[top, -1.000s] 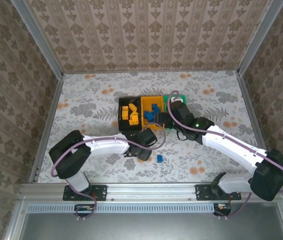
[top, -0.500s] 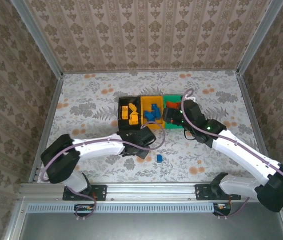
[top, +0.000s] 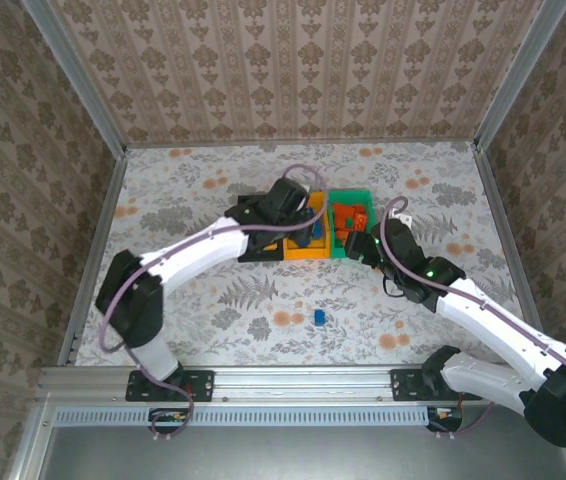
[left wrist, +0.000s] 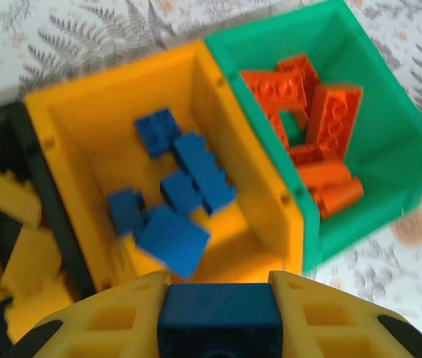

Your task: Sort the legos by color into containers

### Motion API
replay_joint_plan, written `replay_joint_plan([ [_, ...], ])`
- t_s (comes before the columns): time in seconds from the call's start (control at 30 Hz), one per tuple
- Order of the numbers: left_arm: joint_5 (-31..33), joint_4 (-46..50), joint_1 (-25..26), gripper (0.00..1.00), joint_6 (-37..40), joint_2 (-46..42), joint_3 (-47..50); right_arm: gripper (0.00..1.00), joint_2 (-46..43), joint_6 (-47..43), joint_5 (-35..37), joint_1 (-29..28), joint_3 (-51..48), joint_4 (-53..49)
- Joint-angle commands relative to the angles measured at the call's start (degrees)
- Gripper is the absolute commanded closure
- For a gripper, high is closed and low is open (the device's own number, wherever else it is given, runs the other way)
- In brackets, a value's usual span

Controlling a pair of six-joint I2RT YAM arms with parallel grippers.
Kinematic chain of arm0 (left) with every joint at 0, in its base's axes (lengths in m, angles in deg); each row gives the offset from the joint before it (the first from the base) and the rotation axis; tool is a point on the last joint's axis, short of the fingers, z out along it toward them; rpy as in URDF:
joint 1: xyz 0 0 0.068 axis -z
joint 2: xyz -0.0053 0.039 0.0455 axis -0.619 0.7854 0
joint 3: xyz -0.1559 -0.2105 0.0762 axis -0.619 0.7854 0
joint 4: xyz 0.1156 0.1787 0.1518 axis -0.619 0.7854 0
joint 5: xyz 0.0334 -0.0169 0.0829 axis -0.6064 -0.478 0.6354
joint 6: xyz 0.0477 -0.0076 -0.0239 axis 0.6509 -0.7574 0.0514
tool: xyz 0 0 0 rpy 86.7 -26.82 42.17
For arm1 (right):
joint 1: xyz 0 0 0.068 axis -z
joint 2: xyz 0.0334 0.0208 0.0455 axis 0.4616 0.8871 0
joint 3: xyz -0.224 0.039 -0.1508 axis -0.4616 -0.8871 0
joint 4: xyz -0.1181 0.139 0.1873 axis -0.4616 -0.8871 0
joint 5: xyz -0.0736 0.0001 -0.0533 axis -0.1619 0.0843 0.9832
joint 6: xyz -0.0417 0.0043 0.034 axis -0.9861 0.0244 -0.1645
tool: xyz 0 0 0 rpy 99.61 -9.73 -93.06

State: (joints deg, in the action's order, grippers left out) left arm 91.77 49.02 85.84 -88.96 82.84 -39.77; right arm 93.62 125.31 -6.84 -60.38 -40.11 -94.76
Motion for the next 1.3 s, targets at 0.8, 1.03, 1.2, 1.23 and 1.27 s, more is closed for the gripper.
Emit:
replay_joint_plan([
  [0.8, -4.1, -4.6, -2.4, 0.0, -2.8, -11.1, 3.0, 0.09, 11.1, 0.2, -10.3, -12.5, -2.6, 0.7],
  [1.03, 3.1, -5.1, 1.2, 0.0, -6.9, -32.4, 26.3, 0.12, 21.8, 0.1, -10.9, -20.3, 0.6, 0.4],
  [1.2, 6.6, -2.9, 1.7, 0.0, -11.8, -44.3, 38.4, 0.19, 27.0, 0.7, -9.9, -23.0, 2.2, 0.2],
  [1.23, 6.9, -2.6, 1.7, 0.0, -12.7, -46.2, 40.3, 0.22, 27.7, 0.9, -9.7, -23.3, 2.4, 0.0],
  [1.27, 7.1, -2.4, 1.7, 0.0, -13.4, -47.5, 41.8, 0.24, 28.0, 1.1, -9.6, -23.5, 2.6, -0.1],
])
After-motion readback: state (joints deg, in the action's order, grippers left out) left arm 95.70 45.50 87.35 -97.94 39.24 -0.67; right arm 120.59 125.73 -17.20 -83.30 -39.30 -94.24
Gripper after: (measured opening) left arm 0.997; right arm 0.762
